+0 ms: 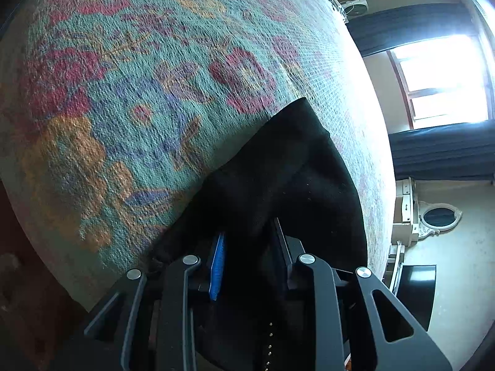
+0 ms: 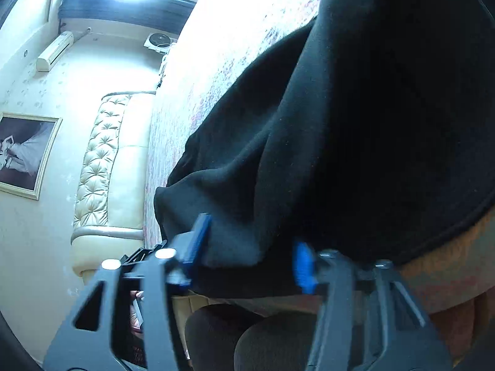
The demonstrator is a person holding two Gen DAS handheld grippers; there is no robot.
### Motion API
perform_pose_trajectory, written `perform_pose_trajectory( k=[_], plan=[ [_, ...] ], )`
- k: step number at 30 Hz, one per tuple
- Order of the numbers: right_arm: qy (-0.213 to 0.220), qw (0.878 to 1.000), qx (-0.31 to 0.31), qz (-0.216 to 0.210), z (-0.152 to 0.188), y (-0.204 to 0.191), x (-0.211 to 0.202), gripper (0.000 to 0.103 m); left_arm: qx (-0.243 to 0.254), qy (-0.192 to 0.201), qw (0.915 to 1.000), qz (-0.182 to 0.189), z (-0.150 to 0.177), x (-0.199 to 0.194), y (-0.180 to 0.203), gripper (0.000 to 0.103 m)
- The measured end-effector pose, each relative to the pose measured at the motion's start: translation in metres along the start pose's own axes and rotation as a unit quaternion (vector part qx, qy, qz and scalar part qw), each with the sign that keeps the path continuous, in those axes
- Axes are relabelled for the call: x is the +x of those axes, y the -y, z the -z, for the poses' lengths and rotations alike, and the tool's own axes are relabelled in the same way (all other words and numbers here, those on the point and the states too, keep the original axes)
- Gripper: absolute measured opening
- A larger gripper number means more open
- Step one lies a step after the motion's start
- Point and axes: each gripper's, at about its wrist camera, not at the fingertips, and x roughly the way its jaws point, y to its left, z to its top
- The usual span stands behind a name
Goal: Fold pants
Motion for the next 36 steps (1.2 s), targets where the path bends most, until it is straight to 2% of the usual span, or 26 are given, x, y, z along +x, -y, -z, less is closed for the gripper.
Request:
perform_pose_trajectory(
  k=[1, 3, 8, 10, 13, 16, 19, 20, 21, 23, 26, 28, 29, 30, 32, 36],
  plan=[
    [0.001, 1.000, 0.002, 0.006, 0.001, 0.003, -0.001, 0.010, 0.003, 0.000, 1.0000, -0.002, 0.001, -0.002, 0.001, 0.026],
    [0.006, 1.000, 0.007, 0.001, 0.002, 0.004, -0.005, 0.008, 0.010, 0.000, 0.9999, -0.005, 0.003, -0.008, 0.003, 0.020],
    [0.031, 0.999, -0.033, -0.015, 0.007, -0.011, -0.028, 0.008, 0.042, 0.019, 0.9989, -0.005, 0.014, -0.029, 0.014, 0.017],
    [0.035, 0.999, -0.032, -0.023, 0.003, -0.016, -0.032, 0.008, 0.051, 0.013, 0.9986, -0.009, 0.018, -0.031, 0.013, 0.016],
    [0.028, 0.999, -0.024, -0.021, 0.003, -0.011, -0.031, 0.008, 0.045, -0.012, 0.9989, 0.002, 0.020, -0.024, 0.012, 0.016],
    [0.021, 1.000, -0.007, -0.014, 0.007, -0.006, -0.024, 0.012, 0.029, -0.008, 0.9995, -0.005, 0.021, -0.016, 0.015, 0.016],
    [0.017, 1.000, 0.011, -0.016, 0.009, 0.000, -0.025, 0.012, 0.022, 0.006, 0.9996, -0.014, 0.024, -0.017, 0.013, 0.024],
    [0.017, 1.000, 0.014, -0.016, 0.010, 0.002, -0.026, 0.013, 0.019, 0.013, 0.9996, -0.013, 0.026, -0.018, 0.012, 0.031],
    [0.018, 1.000, 0.015, -0.015, 0.009, 0.000, -0.026, 0.017, 0.015, 0.017, 0.9997, -0.006, 0.027, -0.019, 0.011, 0.034],
    [0.017, 1.000, 0.017, -0.011, 0.009, 0.001, -0.021, 0.024, 0.003, 0.023, 0.9997, 0.008, 0.026, -0.016, 0.009, 0.035],
    [0.010, 1.000, 0.022, -0.011, 0.011, 0.004, -0.018, 0.024, -0.016, 0.025, 0.9992, 0.027, 0.022, -0.007, 0.009, 0.035],
    [0.005, 1.000, 0.024, -0.012, 0.014, 0.006, -0.016, 0.025, -0.049, 0.025, 0.9974, 0.047, 0.019, 0.000, 0.005, 0.035],
    [0.003, 1.000, 0.024, -0.012, 0.014, 0.005, -0.015, 0.025, -0.065, 0.025, 0.9959, 0.057, 0.017, 0.002, 0.001, 0.034],
    [0.001, 1.000, 0.023, -0.011, 0.017, 0.008, -0.015, 0.025, -0.082, 0.025, 0.9943, 0.064, 0.015, 0.003, -0.003, 0.026],
    [0.001, 1.000, 0.025, -0.010, 0.015, 0.009, -0.010, 0.025, -0.096, 0.017, 0.9937, 0.056, 0.015, 0.006, -0.008, 0.015],
    [0.001, 0.999, 0.027, -0.020, 0.013, 0.010, -0.006, 0.025, -0.073, 0.023, 0.9953, 0.059, 0.016, -0.005, -0.002, 0.011]
  ],
)
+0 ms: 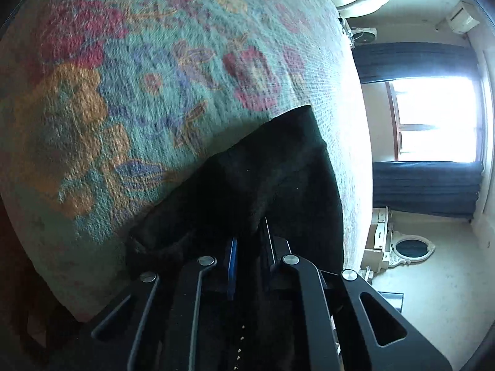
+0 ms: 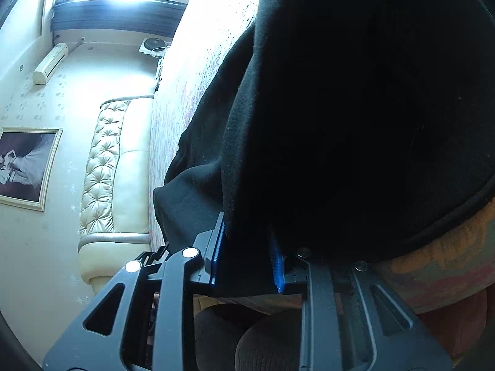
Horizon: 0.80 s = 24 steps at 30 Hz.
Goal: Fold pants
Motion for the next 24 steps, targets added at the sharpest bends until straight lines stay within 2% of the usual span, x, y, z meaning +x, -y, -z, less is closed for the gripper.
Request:
perform_pose_trajectory(
  k=[2, 3, 4, 5, 7, 9, 11, 12, 13, 16, 20, 24],
  plan=[
    [0.002, 1.000, 0.000, -0.011, -0.002, -0.002, 0.001, 0.025, 0.022, 0.010, 0.9996, -0.010, 0.003, -0.004, 0.011, 0.011],
    [0.003, 1.000, 0.003, -0.018, -0.002, -0.002, 0.002, 0.030, 0.026, 0.015, 0.9995, -0.008, 0.005, -0.007, 0.014, 0.011],
    [0.006, 0.999, 0.004, -0.033, -0.001, -0.004, 0.000, 0.041, 0.029, 0.017, 0.9994, -0.004, 0.005, -0.010, 0.018, 0.011],
    [0.011, 0.999, 0.002, -0.043, 0.000, -0.004, -0.001, 0.046, 0.035, 0.019, 0.9992, -0.001, 0.006, -0.014, 0.020, 0.011],
    [0.020, 0.998, -0.002, -0.052, 0.000, -0.009, -0.004, 0.064, 0.054, 0.022, 0.9983, -0.005, 0.012, -0.015, 0.027, 0.011],
    [0.024, 0.999, -0.006, -0.038, -0.002, -0.013, 0.000, 0.066, 0.072, 0.015, 0.9972, -0.012, 0.018, -0.006, 0.040, 0.011],
    [0.030, 0.999, -0.019, -0.009, -0.003, -0.016, 0.004, 0.055, 0.074, 0.011, 0.9969, -0.026, 0.017, 0.003, 0.042, 0.011],
    [0.030, 0.999, -0.030, 0.006, -0.004, -0.018, 0.006, 0.028, 0.066, 0.011, 0.9972, -0.033, 0.017, 0.005, 0.039, 0.010],
    [0.027, 0.999, -0.032, 0.013, -0.006, -0.020, 0.007, 0.009, 0.053, 0.011, 0.9978, -0.038, 0.016, 0.006, 0.035, 0.009],
    [0.029, 0.999, -0.018, -0.003, -0.009, -0.019, -0.003, 0.008, 0.027, 0.005, 0.9992, -0.027, 0.018, 0.002, 0.025, 0.008],
    [0.030, 0.998, -0.053, -0.003, -0.008, -0.034, -0.016, 0.008, 0.033, 0.003, 0.9993, -0.016, 0.019, 0.001, 0.024, 0.007],
    [0.030, 0.998, -0.050, -0.005, -0.007, -0.031, -0.013, 0.008, 0.018, 0.002, 0.9998, -0.008, 0.018, 0.010, 0.023, 0.008]
  ],
)
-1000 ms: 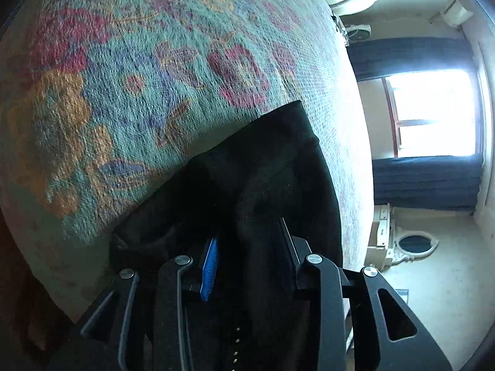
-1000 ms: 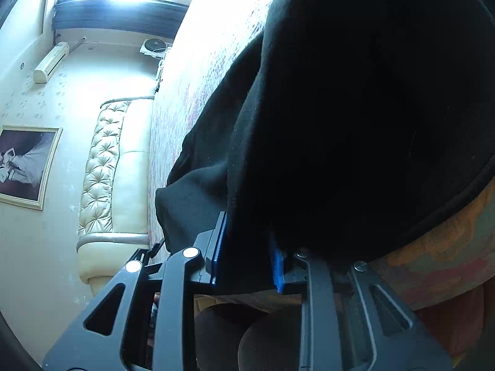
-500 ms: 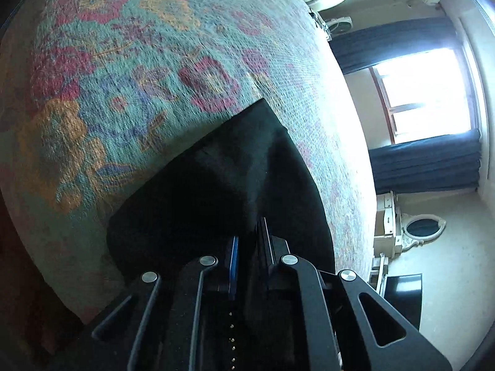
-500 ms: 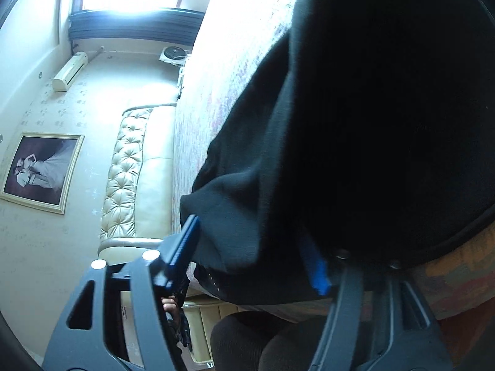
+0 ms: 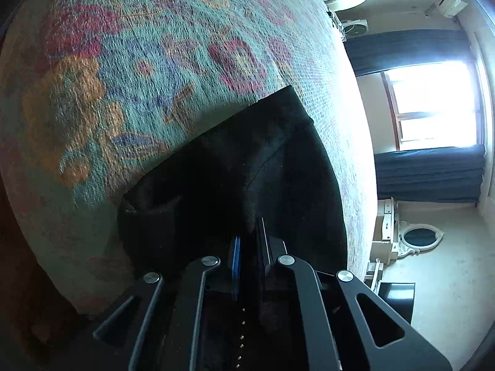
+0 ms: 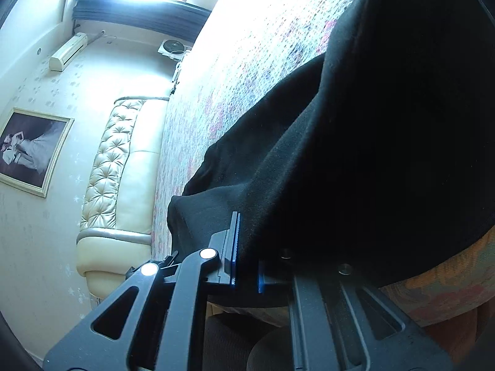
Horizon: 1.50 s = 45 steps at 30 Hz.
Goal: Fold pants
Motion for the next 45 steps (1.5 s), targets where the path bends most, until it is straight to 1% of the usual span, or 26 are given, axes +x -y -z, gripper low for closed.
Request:
perform_pose_trajectory(
  k=[3, 6, 7, 8, 9, 10, 11, 12, 16, 19, 22, 24, 27, 29, 30, 31, 32, 33, 34, 36, 37, 39, 41, 42, 44, 45],
  plan=[
    [-0.008, 1.000, 0.015, -0.003, 0.002, 0.008, 0.005, 0.009, -0.035, 0.015, 0.9992, 0.009, 0.000, 0.001, -0.011, 0.016],
    [-0.013, 0.999, 0.035, -0.010, -0.004, 0.011, 0.012, 0.012, -0.045, 0.022, 0.9987, 0.013, 0.001, 0.001, -0.015, 0.018],
    [-0.015, 0.999, 0.040, -0.010, -0.005, 0.014, 0.013, 0.012, -0.034, 0.022, 0.9991, 0.011, 0.000, 0.002, -0.012, 0.018],
    [-0.016, 0.999, 0.041, -0.008, -0.005, 0.015, 0.014, 0.012, -0.021, 0.020, 0.9996, 0.000, 0.001, 0.002, -0.008, 0.010],
    [-0.018, 0.999, 0.039, -0.006, -0.005, 0.015, 0.014, 0.012, -0.014, 0.017, 0.9997, -0.005, 0.001, 0.002, -0.006, 0.007],
    [-0.017, 0.999, 0.037, -0.004, -0.006, 0.015, 0.014, 0.008, -0.017, 0.016, 0.9997, -0.007, 0.004, -0.004, -0.016, 0.007],
    [-0.016, 0.999, 0.033, -0.004, -0.007, 0.014, 0.013, 0.008, -0.023, 0.015, 0.9996, -0.008, 0.004, -0.007, -0.018, 0.006],
    [-0.013, 1.000, 0.028, -0.005, -0.008, 0.011, 0.011, 0.007, -0.024, 0.015, 0.9995, -0.010, 0.005, -0.012, -0.017, 0.006],
    [-0.006, 1.000, 0.008, -0.015, -0.009, -0.005, -0.001, 0.007, 0.013, 0.019, 0.9992, -0.033, 0.015, -0.035, -0.007, 0.006],
    [-0.013, 1.000, 0.007, -0.016, -0.007, -0.007, -0.009, 0.007, 0.030, 0.013, 0.9985, -0.045, 0.024, -0.048, -0.004, 0.006],
    [-0.032, 0.999, 0.018, 0.001, 0.001, 0.003, -0.010, 0.007, 0.055, 0.003, 0.9958, -0.074, 0.031, -0.047, -0.010, 0.006],
    [-0.043, 0.999, 0.024, 0.020, 0.005, 0.013, -0.005, 0.007, 0.051, -0.007, 0.9942, -0.094, 0.033, -0.039, -0.022, 0.006],
    [-0.060, 0.997, 0.044, 0.036, 0.007, 0.026, 0.008, 0.007, 0.049, -0.009, 0.9939, -0.099, 0.029, -0.032, -0.023, 0.009],
    [-0.064, 0.996, 0.050, 0.035, 0.004, 0.025, 0.010, 0.010, 0.076, 0.005, 0.9918, -0.103, 0.031, -0.040, -0.013, 0.009],
    [-0.064, 0.996, 0.047, 0.036, 0.002, 0.023, 0.008, 0.014, 0.095, 0.017, 0.9893, -0.110, 0.035, -0.048, -0.009, 0.012],
    [-0.065, 0.996, 0.041, 0.037, -0.001, 0.019, 0.005, 0.025, 0.116, 0.035, 0.9855, -0.119, 0.039, -0.056, -0.003, 0.015],
    [-0.063, 0.997, 0.035, 0.037, -0.003, 0.016, 0.002, 0.030, 0.133, 0.052, 0.9816, -0.127, 0.042, -0.063, 0.002, 0.023],
    [-0.058, 0.997, 0.029, 0.039, -0.006, 0.012, -0.004, 0.038, 0.148, 0.072, 0.9775, -0.133, 0.045, -0.072, 0.008, 0.036],
    [-0.049, 0.998, 0.024, 0.038, -0.011, 0.009, -0.012, 0.044, 0.157, 0.087, 0.9752, -0.130, 0.048, -0.078, 0.012, 0.041],
    [-0.026, 0.999, 0.015, 0.034, -0.023, 0.009, -0.032, 0.050, 0.173, 0.112, 0.9722, -0.111, 0.052, -0.088, 0.022, 0.059],
    [-0.009, 0.999, 0.013, 0.037, -0.031, 0.010, -0.042, 0.052, 0.187, 0.120, 0.9698, -0.101, 0.052, -0.088, 0.030, 0.062],
    [0.039, 0.998, 0.012, 0.045, -0.052, 0.017, -0.070, 0.052, 0.231, 0.130, 0.9603, -0.087, 0.053, -0.081, 0.048, 0.075],
    [0.107, 0.992, 0.027, 0.059, -0.077, 0.035, -0.109, 0.052, 0.263, 0.121, 0.9536, -0.081, 0.052, -0.064, 0.060, 0.077],
    [0.147, 0.986, 0.043, 0.070, -0.093, 0.049, -0.133, 0.053, 0.268, 0.111, 0.9537, -0.080, 0.049, -0.056, 0.061, 0.077],
    [0.204, 0.972, 0.065, 0.096, -0.114, 0.072, -0.170, 0.053, 0.267, 0.091, 0.9564, -0.077, 0.040, -0.035, 0.064, 0.077],
    [0.227, 0.964, 0.073, 0.116, -0.125, 0.084, -0.187, 0.053, 0.264, 0.082, 0.9572, -0.085, 0.036, -0.025, 0.064, 0.077]
  ],
)
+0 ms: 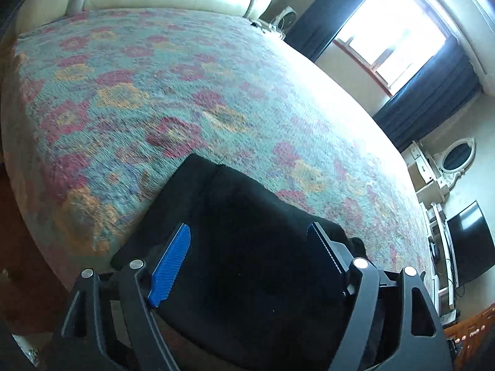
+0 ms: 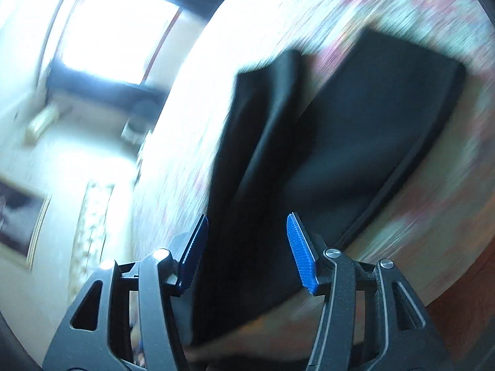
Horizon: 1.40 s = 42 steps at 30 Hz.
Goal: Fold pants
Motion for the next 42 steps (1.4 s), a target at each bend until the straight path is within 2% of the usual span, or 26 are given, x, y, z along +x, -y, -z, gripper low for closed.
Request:
perform_pose_trajectory(
  k=[2, 3, 5, 9, 12, 14, 15, 16, 17, 18, 21, 23, 24, 25, 26, 28, 30, 32, 34, 36, 38, 42],
  plan=[
    [0.053, 0.997, 0.002, 0.051, -0.036, 0.025, -0.015, 0.053, -0.003, -0.022, 0.9997, -0.004, 0.003, 0.022, -0.003, 0.077],
    [0.063, 0.996, -0.008, 0.069, -0.056, 0.033, -0.016, 0.053, -0.002, -0.041, 0.9991, -0.012, 0.005, 0.035, -0.005, 0.077],
    [0.048, 0.994, -0.038, 0.090, -0.081, 0.037, -0.007, 0.058, 0.005, -0.062, 0.9979, -0.017, 0.013, 0.052, -0.009, 0.079],
    [0.022, 0.980, -0.123, 0.153, -0.118, 0.033, 0.022, 0.063, 0.074, -0.056, 0.9951, -0.033, 0.020, 0.052, 0.008, 0.088],
    [-0.019, 0.980, -0.132, 0.146, -0.130, 0.040, 0.050, 0.066, 0.121, -0.054, 0.9899, -0.051, 0.030, 0.054, 0.016, 0.088],
    [-0.059, 0.979, -0.133, 0.143, -0.114, 0.039, 0.068, 0.066, 0.113, -0.048, 0.9914, -0.046, 0.030, 0.052, 0.014, 0.088],
    [-0.064, 0.974, -0.152, 0.153, -0.111, 0.036, 0.074, 0.057, 0.100, -0.047, 0.9931, -0.040, 0.028, 0.051, 0.012, 0.088],
    [-0.069, 0.967, -0.177, 0.167, -0.108, 0.029, 0.082, 0.023, 0.087, -0.046, 0.9945, -0.035, 0.026, 0.050, 0.009, 0.088],
    [-0.080, 0.964, -0.187, 0.171, -0.111, 0.034, 0.089, 0.013, 0.076, -0.046, 0.9956, -0.031, 0.024, 0.050, 0.007, 0.088],
    [-0.077, 0.962, -0.196, 0.174, -0.111, 0.031, 0.091, 0.010, 0.068, -0.046, 0.9963, -0.027, 0.023, 0.049, 0.005, 0.088],
    [-0.035, 0.948, -0.224, 0.225, -0.118, 0.030, 0.079, 0.009, 0.051, -0.044, 0.9975, -0.020, 0.021, 0.047, 0.002, 0.088],
    [-0.040, 0.955, -0.196, 0.221, -0.120, 0.046, 0.082, 0.010, 0.049, -0.043, 0.9977, -0.018, 0.020, 0.048, 0.001, 0.089],
    [-0.033, 0.959, -0.182, 0.213, -0.121, 0.046, 0.080, 0.013, 0.052, -0.043, 0.9975, -0.018, 0.020, 0.048, 0.002, 0.089],
    [-0.024, 0.962, -0.169, 0.211, -0.121, 0.047, 0.074, 0.021, 0.060, -0.043, 0.9971, -0.020, 0.022, 0.048, 0.003, 0.089],
    [-0.004, 0.962, -0.157, 0.224, -0.124, 0.045, 0.064, 0.027, 0.070, -0.043, 0.9964, -0.023, 0.023, 0.048, 0.005, 0.090],
    [0.058, 0.953, -0.141, 0.262, -0.120, 0.028, 0.049, 0.054, 0.087, -0.042, 0.9949, -0.030, 0.026, 0.050, 0.009, 0.091],
    [0.083, 0.959, -0.143, 0.229, -0.116, 0.007, 0.039, 0.068, 0.086, -0.042, 0.9948, -0.034, 0.025, 0.051, 0.010, 0.093],
    [0.058, 0.964, -0.173, 0.194, -0.100, -0.036, 0.063, 0.071, 0.076, -0.039, 0.9958, -0.032, 0.025, 0.051, 0.009, 0.093],
    [0.023, 0.966, -0.201, 0.161, -0.080, -0.080, 0.098, 0.080, 0.073, -0.039, 0.9959, -0.035, 0.026, 0.051, 0.010, 0.093],
    [-0.012, 0.964, -0.218, 0.150, -0.061, -0.113, 0.141, 0.083, 0.073, -0.044, 0.9956, -0.040, 0.025, 0.051, 0.012, 0.093],
    [-0.034, 0.954, -0.244, 0.172, -0.044, -0.143, 0.184, 0.083, 0.077, -0.052, 0.9946, -0.044, 0.024, 0.052, 0.013, 0.093],
    [-0.062, 0.937, -0.263, 0.223, -0.035, -0.162, 0.226, 0.083, 0.076, -0.064, 0.9940, -0.046, 0.023, 0.052, 0.014, 0.094]
  ],
)
